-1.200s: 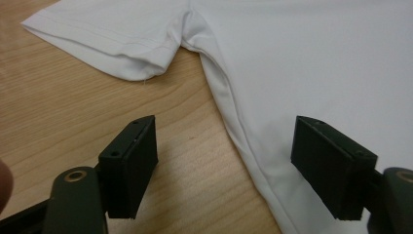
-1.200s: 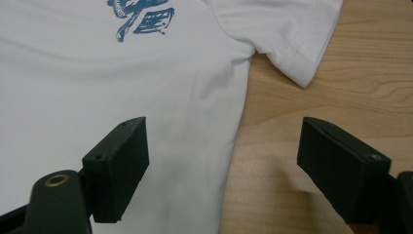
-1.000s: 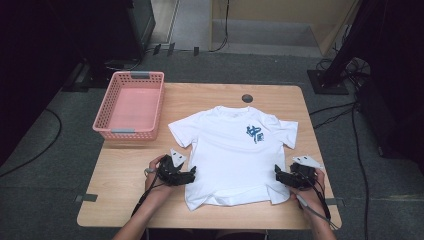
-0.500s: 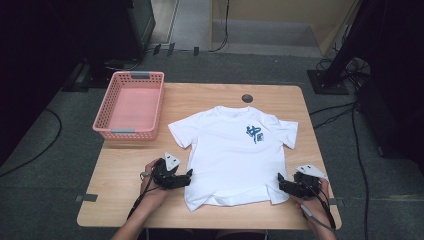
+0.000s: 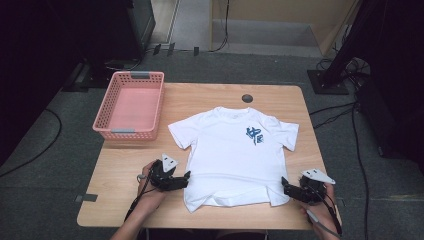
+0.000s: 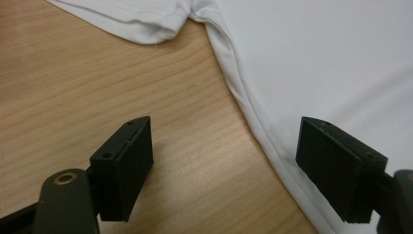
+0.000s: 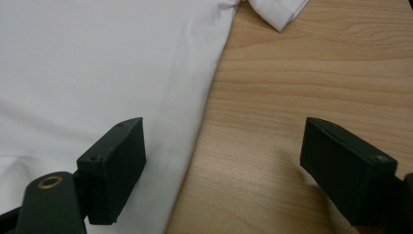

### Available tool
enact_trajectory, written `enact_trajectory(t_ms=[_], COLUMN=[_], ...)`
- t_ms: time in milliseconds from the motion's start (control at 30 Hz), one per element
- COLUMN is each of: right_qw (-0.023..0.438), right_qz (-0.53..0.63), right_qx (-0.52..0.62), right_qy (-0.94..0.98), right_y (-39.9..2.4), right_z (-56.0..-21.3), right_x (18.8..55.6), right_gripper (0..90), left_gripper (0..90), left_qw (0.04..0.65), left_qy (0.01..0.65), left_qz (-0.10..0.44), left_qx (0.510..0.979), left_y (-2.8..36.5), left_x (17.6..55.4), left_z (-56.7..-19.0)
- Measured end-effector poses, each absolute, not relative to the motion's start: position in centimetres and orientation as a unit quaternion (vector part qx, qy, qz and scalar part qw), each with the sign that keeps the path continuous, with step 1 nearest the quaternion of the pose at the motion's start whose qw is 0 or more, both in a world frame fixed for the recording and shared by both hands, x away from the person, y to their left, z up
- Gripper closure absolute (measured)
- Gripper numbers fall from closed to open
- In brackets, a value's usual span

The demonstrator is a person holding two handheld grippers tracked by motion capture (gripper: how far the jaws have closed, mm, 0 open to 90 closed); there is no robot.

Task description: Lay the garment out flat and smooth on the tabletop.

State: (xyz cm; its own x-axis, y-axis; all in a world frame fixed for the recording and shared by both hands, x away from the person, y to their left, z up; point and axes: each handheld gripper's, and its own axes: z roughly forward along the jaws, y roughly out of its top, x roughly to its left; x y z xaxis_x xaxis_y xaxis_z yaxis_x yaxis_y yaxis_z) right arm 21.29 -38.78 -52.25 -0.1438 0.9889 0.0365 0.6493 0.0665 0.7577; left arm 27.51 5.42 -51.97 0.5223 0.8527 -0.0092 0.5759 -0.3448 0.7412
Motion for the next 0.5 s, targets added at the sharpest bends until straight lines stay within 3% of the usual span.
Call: enact_trajectory(t_ms=[133, 500], right_qw=[0.259, 0.229], right_qz=[0.341, 0.373], right_qx=[0.602, 0.555], right_qy=[0.674, 0.707], right_y=[-38.3, -35.0], right_z=[-51.5, -50.6], right_x=[20.2, 16.1], right_gripper=[18.3, 41.7], left_gripper=[21.6, 21.6], left_qw=[0.366, 0.378], left_qy=[0.447, 0.426], left_qz=[0.188, 0.165], left_qx=[0.794, 0.805], left_y=[5.3, 4.6], left_x=[26.0, 22.4], left_z=[-51.7, -51.4])
